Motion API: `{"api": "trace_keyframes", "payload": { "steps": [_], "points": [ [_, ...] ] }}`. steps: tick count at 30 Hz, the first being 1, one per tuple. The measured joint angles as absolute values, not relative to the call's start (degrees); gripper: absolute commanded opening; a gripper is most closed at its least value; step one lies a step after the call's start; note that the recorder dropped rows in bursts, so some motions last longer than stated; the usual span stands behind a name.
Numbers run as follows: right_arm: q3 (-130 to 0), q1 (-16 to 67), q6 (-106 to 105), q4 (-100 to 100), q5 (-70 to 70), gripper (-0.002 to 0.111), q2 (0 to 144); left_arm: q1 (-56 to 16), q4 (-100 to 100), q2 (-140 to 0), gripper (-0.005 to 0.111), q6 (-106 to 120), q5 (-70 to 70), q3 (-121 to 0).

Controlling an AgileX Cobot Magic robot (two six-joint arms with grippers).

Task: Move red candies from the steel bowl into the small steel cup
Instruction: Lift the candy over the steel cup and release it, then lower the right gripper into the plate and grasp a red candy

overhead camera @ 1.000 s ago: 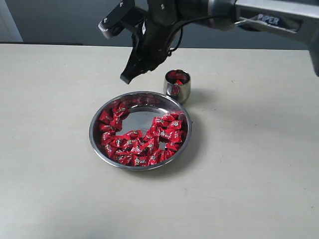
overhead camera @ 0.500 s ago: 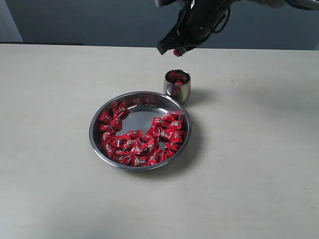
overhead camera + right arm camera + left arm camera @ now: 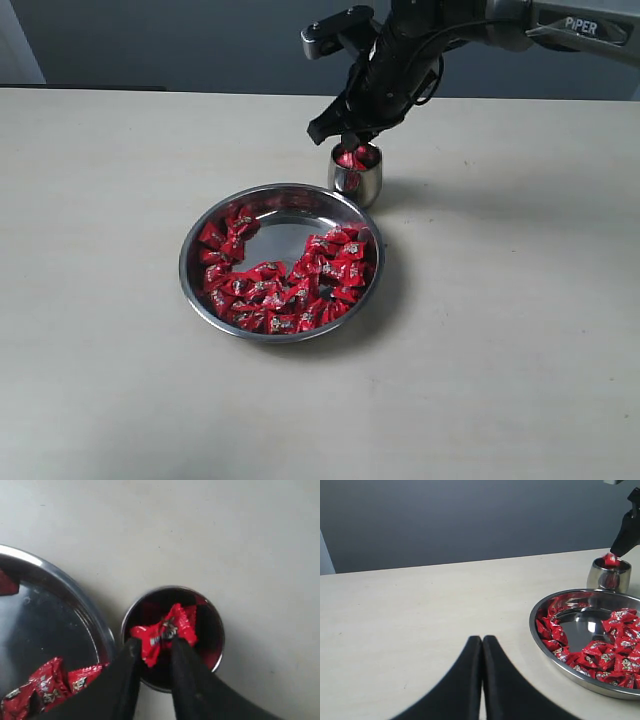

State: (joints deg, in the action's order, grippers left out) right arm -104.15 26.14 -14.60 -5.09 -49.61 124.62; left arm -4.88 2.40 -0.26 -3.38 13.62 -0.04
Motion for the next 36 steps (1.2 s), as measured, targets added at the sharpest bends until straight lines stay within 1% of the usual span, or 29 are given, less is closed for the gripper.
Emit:
{"api": "trace_keyframes", "payload": {
  "steps": [2, 9, 14, 17, 22, 23, 27, 36],
  "points": [
    [-104.15, 26.14, -14.6, -5.09, -49.61, 0.037, 124.7, -4.88, 2.4, -0.26, 0.0, -3.38, 13.62, -0.04],
    [-104.15, 26.14, -14.6, -6.04, -49.61, 0.037, 124.7, -4.88, 2.4, -0.26, 0.0, -3.38, 13.62, -0.04],
    [-104.15, 26.41, -19.88, -18.77, -53.34, 0.037, 124.4, -4.88, 2.4, -0.26, 0.0, -3.38, 13.62, -0.04],
    [-104.15, 28.37, -25.35, -23.83, -55.59, 0.037, 124.36, -4.88, 2.4, -0.26, 0.0, -3.38, 13.62, -0.04],
    [-104.15, 32.46, -27.93, -24.48, -56.89, 0.037, 124.36, -4.88, 2.4, -0.26, 0.0, -3.38, 13.62, -0.04],
    [-104.15, 33.16, -28.47, -24.5, -57.38, 0.038, 124.36, -4.88, 2.4, -0.26, 0.0, -3.38, 13.62, -0.04],
    [-104.15, 35.14, -30.61, -24.24, -58.8, 0.049, 125.73, -4.88, 2.4, -0.26, 0.0, -3.38, 13.62, -0.04],
    [-104.15, 37.49, -30.95, -22.59, -59.47, 0.05, 131.62, -4.88, 2.4, -0.26, 0.0, -3.38, 13.62, -0.04]
  ]
}}
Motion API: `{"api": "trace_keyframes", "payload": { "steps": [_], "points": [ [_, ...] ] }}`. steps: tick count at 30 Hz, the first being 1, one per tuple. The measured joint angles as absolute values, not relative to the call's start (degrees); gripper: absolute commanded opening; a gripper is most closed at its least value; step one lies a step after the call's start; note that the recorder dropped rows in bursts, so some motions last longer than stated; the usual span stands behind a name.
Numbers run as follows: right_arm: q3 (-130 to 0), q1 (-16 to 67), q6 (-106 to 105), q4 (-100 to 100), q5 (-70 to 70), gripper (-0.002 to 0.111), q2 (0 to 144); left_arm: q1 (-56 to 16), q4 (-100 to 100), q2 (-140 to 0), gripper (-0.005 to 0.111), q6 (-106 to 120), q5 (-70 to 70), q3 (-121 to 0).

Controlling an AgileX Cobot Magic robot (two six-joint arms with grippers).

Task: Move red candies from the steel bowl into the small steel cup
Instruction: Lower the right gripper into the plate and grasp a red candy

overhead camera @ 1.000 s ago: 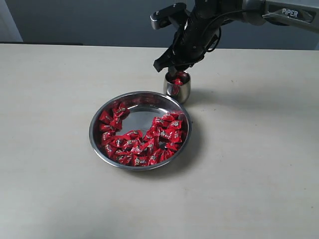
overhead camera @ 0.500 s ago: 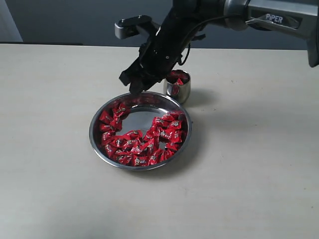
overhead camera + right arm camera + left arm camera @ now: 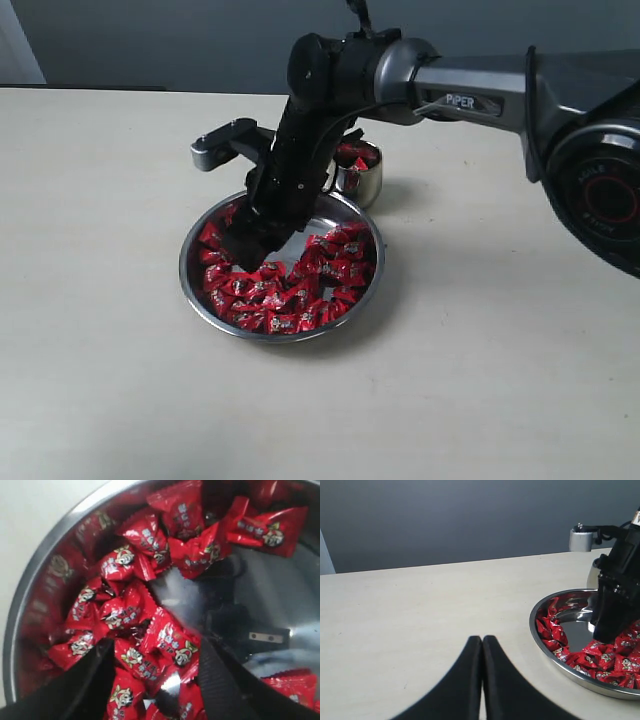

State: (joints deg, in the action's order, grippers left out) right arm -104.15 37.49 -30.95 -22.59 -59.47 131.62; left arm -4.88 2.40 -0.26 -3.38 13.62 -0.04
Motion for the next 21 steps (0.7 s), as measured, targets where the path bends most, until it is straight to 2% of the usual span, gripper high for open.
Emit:
{"api": "trace_keyframes", "payload": {
  "steps": [8, 10, 16, 21],
  "points": [
    [-104.15, 37.83, -31.05, -21.23, -59.8, 0.05, 133.46, -4.88, 2.4, -0.26, 0.0, -3.38, 13.62, -0.04],
    [-104.15, 37.83, -31.05, -21.19, -59.8, 0.046, 133.7, -4.88, 2.4, -0.26, 0.0, -3.38, 13.62, -0.04],
    [-104.15, 37.83, -30.95, -20.62, -59.8, 0.022, 133.7, -4.88, 2.4, -0.26, 0.0, -3.38, 13.62, -0.04],
    [-104.15, 37.83, -30.95, -20.25, -59.8, 0.02, 133.7, -4.88, 2.4, -0.26, 0.0, -3.38, 13.62, -0.04]
  ]
}}
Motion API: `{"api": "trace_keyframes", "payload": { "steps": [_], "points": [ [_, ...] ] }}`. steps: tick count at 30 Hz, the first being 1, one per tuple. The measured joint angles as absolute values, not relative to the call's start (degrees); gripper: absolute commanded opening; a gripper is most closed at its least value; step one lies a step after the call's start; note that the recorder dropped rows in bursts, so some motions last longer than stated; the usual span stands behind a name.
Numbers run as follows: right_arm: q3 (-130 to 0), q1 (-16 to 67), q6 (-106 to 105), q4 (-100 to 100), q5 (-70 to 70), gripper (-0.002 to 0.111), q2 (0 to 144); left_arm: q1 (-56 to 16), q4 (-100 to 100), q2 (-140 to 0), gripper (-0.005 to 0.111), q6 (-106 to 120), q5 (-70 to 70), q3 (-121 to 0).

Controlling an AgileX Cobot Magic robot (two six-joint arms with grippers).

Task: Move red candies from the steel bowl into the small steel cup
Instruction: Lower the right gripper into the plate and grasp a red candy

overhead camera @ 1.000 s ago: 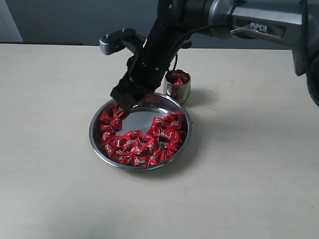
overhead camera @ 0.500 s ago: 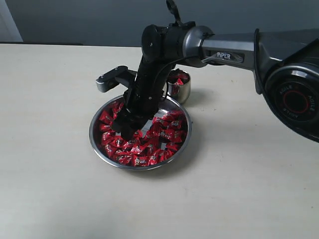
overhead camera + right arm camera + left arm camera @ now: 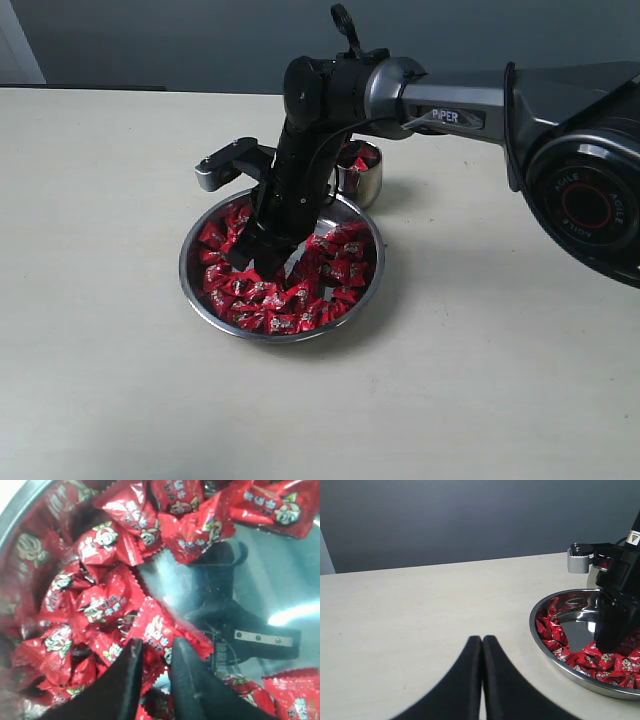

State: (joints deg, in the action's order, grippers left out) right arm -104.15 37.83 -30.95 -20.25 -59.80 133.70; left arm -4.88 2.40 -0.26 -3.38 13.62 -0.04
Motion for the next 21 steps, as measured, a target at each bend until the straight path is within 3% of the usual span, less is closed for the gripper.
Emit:
{"api": "trace_keyframes", "payload": {
  "steps": [3, 7, 18, 21],
  "points": [
    [-104.15, 37.83, -31.05, -20.15, -59.8, 0.018, 133.7, -4.88, 2.4, -0.26, 0.0, -3.38, 13.62, -0.04],
    [-104.15, 37.83, -31.05, -19.8, -59.8, -0.001, 133.7, -4.88, 2.4, -0.26, 0.0, -3.38, 13.62, -0.04],
    [-104.15, 37.83, -30.94, -18.07, -57.28, -0.001, 131.32, -4.88, 2.4, -0.26, 0.0, -3.38, 13.62, -0.04],
    [-104.15, 37.83, -31.16, -20.93, -57.17, 0.011, 131.17, -4.88, 2.4, -0.26, 0.0, -3.38, 13.62, -0.04]
  ]
}}
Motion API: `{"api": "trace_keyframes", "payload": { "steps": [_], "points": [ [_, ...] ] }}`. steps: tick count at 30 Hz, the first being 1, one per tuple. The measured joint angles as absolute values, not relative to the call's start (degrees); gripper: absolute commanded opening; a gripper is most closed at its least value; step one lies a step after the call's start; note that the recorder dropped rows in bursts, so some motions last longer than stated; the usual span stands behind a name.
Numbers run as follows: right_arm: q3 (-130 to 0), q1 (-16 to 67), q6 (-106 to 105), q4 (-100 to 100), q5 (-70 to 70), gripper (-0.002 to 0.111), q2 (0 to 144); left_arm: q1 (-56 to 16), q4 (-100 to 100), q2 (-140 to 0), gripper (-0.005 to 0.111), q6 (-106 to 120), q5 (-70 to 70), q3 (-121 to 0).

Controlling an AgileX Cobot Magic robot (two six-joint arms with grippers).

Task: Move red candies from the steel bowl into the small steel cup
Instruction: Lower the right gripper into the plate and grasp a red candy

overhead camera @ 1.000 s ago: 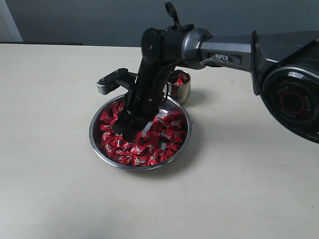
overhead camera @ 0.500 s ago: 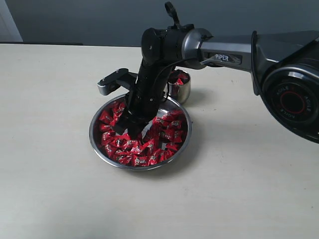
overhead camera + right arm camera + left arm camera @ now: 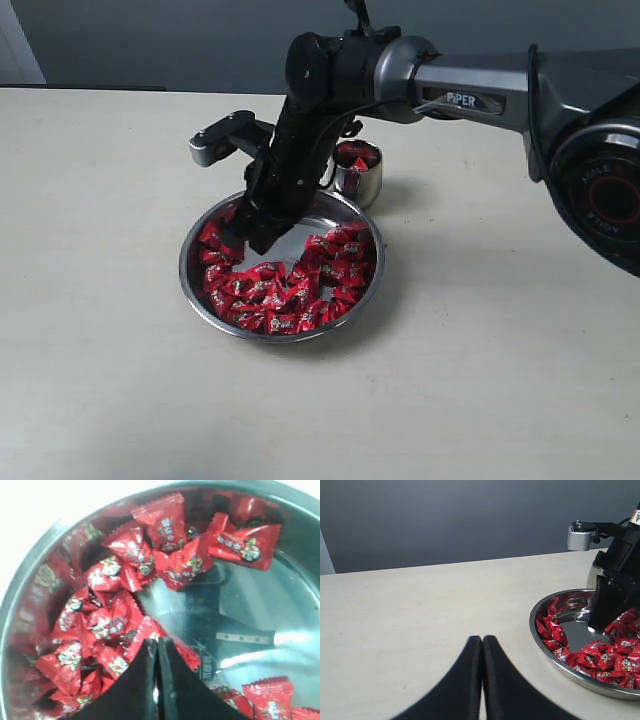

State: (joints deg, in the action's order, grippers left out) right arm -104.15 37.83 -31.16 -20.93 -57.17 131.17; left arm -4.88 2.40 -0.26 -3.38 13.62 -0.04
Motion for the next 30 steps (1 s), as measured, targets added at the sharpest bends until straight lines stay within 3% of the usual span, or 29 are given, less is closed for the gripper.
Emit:
{"api": "trace_keyframes", "payload": {
  "steps": [3, 6, 30],
  "points": [
    [-104.15, 37.96, -32.7, -23.42, -57.17, 0.033, 131.17, -4.88, 2.4, -0.26, 0.0, -3.38, 13.62, -0.04],
    [-104.15, 38.3, -33.52, -24.35, -57.07, 0.043, 131.17, -4.88, 2.4, -0.26, 0.0, -3.38, 13.62, -0.04],
    [-104.15, 38.53, -34.05, -22.82, -57.83, 0.04, 134.02, -4.88, 2.4, -0.26, 0.0, -3.38, 13.62, -0.04]
  ]
}}
